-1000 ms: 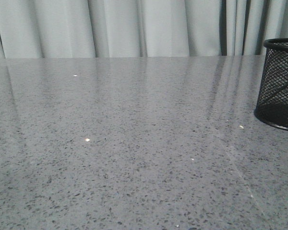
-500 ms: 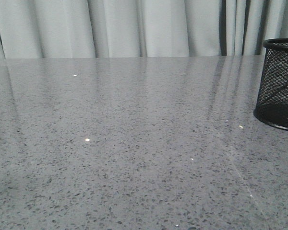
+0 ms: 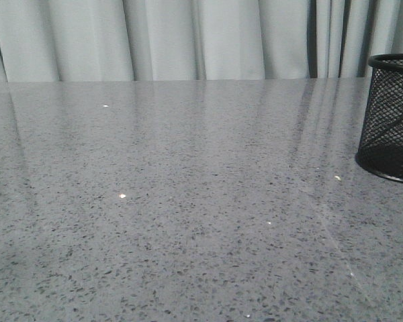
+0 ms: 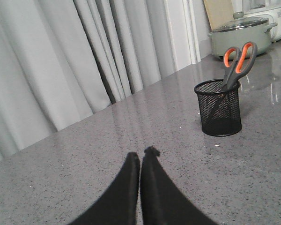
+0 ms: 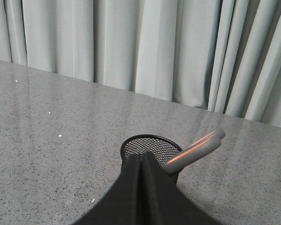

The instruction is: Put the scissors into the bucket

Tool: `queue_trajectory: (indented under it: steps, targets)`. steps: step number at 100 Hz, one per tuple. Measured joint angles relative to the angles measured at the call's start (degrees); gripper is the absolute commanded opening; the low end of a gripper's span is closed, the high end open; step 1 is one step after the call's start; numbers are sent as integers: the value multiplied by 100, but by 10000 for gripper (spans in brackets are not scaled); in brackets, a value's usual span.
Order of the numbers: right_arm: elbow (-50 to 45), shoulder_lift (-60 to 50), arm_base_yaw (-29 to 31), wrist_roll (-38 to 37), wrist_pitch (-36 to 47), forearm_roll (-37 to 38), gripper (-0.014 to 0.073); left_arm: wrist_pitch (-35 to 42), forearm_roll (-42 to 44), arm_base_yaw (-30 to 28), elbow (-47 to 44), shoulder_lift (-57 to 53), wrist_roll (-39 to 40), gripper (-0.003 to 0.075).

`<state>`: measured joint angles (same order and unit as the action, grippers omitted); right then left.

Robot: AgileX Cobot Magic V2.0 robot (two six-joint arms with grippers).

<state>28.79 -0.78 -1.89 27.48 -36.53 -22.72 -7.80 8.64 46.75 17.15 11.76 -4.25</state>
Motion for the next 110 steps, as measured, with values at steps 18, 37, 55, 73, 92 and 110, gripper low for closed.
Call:
queue_trajectory:
  steps: [18,37,55,73,92,110]
  targets:
    - [0,0,0,0,0,0,-45,0,0,0,0,0,0,-20]
    - [0,0,0,0,0,0,-45,15,0,0,-11,0,0,-20]
    - [0,0,0,0,0,0,-45,25,281,-53,-210,0,-197,-20]
    - [0,0,0,0,13,0,-45,330,-3,-745,-591,-174,-312,-20]
    - [0,0,0,4,13,0,-45,814,-549,-2174,-1521,-724,-98,-20]
    - [0,0,0,4,13,0,-45,468,-757,-3286,-1715,-1193,158,-20]
